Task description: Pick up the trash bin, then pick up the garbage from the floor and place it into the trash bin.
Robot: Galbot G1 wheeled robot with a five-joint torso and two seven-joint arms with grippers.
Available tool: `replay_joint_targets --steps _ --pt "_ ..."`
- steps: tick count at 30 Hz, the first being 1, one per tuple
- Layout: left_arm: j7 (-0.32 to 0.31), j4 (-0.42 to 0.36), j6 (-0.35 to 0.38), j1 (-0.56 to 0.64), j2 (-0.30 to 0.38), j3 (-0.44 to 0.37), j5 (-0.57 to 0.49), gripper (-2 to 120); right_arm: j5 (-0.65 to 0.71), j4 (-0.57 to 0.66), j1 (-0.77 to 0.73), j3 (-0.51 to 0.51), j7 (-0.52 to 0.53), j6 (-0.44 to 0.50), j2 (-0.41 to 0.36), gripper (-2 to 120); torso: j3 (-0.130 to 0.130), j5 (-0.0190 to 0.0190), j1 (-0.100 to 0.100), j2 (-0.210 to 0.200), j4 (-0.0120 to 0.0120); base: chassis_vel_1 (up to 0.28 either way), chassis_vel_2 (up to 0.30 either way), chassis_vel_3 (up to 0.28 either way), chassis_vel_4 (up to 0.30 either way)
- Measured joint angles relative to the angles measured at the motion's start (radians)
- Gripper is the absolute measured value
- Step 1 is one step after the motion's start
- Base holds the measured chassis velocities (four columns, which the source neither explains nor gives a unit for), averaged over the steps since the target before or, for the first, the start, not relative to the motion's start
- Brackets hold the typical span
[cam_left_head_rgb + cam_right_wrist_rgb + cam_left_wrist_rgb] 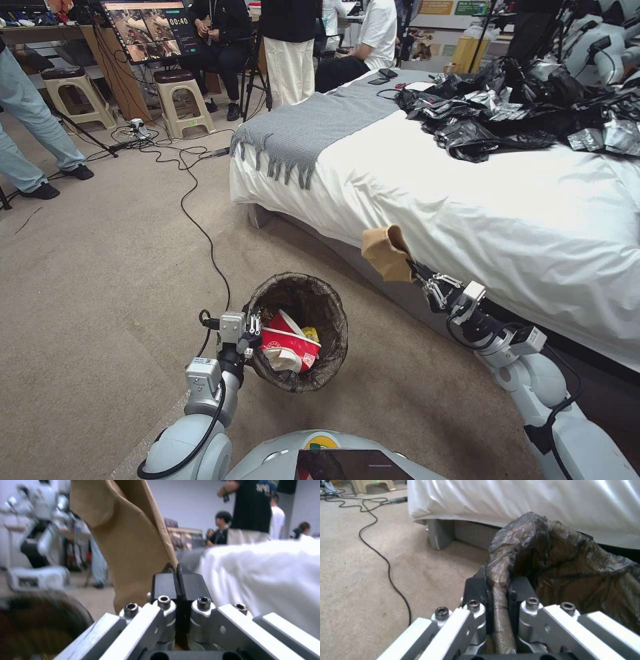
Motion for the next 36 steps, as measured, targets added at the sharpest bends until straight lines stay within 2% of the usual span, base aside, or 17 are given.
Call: replay_joint_targets --steps 5,6,8,9,12,19,36 --pt "0.001 0.01 -0.003 0.001 0.0 0.011 0.008 7 0.003 0.185 -0.04 -0.068 0.076 -0.012 -0.001 0 0.0 -0.0004 0.0 0.0 0.0002 0.0 0.0 0.0 0.0" --pt "0.001 0.01 -0.003 0.001 0.0 0.011 0.008 7 0.003 0.185 -0.04 -0.068 0.076 -0.012 -0.001 0 0.0 -0.0004 0.0 0.0 0.0002 0.0 0.0 0.0 0.0" --pt "0.002 0.012 -0.004 0.001 0.001 0.014 0.01 7 -0.064 0.278 -0.067 -0.126 0.151 -0.016 -0.013 0 0.0 -0.0003 0.0 0.0 0.0001 0.0 0.0 0.0 0.0" --pt "0.002 0.012 -0.004 0.001 0.001 0.014 0.01 7 -0.064 0.278 -0.067 -0.126 0.151 -0.016 -0.013 0 0.0 -0.0003 0.0 0.0 0.0001 0.0 0.0 0.0 0.0" --pt "0.002 0.012 -0.005 0.001 0.002 0.022 0.011 7 -0.148 0.33 -0.09 -0.23 0.22 -0.02 -0.039 0 0.0 -0.0002 0.0 0.0 -0.0001 0.0 0.0 0.0 0.0" --pt "0.003 0.013 -0.005 0.005 0.001 0.033 0.017 7 -0.215 0.312 -0.055 -0.366 0.261 -0.052 -0.062 0 0.0 0.0 0.0 0.0 0.0002 0.0 0.0 0.0 0.0" --pt "0.004 -0.003 -0.003 0.005 0.0 0.028 0.017 7 -0.269 0.135 -0.055 -0.417 0.229 -0.002 -0.035 0 0.0 -0.0001 0.0 0.0 0.0001 0.0 0.0 0.0 0.0"
